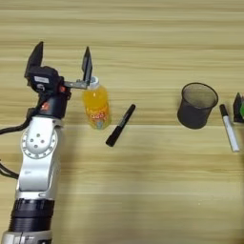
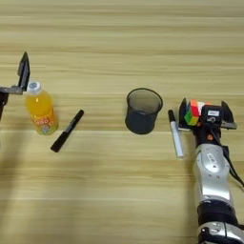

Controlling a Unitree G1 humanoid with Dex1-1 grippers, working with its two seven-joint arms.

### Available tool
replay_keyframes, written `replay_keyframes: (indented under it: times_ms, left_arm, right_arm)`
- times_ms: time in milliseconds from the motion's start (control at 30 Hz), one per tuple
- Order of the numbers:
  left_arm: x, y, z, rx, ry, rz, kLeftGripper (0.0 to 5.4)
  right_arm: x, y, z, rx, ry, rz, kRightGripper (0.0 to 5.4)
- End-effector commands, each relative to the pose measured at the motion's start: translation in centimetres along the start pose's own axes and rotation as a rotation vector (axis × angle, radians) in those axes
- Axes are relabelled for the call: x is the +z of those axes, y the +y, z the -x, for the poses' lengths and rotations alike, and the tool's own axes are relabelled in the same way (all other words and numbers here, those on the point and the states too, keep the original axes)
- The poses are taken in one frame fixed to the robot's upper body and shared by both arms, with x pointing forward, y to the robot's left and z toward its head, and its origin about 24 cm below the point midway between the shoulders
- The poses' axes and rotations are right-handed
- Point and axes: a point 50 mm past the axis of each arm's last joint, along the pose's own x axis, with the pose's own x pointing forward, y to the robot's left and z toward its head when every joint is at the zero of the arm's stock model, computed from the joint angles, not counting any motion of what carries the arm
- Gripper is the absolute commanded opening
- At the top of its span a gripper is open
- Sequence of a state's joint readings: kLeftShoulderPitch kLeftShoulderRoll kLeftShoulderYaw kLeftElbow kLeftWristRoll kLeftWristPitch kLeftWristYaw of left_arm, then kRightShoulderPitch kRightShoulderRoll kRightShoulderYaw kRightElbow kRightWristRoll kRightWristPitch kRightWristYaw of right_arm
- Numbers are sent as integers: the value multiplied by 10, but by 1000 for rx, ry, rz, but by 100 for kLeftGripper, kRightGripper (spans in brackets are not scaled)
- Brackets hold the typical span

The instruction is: Move the objects on the table

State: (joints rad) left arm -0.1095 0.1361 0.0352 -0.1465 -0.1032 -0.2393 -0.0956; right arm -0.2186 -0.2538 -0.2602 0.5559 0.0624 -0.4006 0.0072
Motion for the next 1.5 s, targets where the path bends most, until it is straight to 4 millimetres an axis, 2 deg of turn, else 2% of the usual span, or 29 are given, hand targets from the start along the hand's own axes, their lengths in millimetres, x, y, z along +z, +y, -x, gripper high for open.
replay_keyframes:
  times_ms: [33,467,1033,1367,1500]
  left_arm:
    - [-9,-5,3,-26,60,-12,540]
    - [-45,-18,15,-122,209,-7,540]
    - [-89,-14,28,-130,386,-11,540]
    - [-95,-19,31,-159,400,-9,540]
    - [-95,-20,31,-163,390,-5,504]
  right_arm:
    - [0,2,-3,-3,6,-2,537]
    - [0,2,-3,-8,5,-7,537]
    - [1,5,-2,-7,3,-10,537]
    - [1,5,-2,-9,3,-10,537]
    - [0,5,-2,-8,4,-9,540]
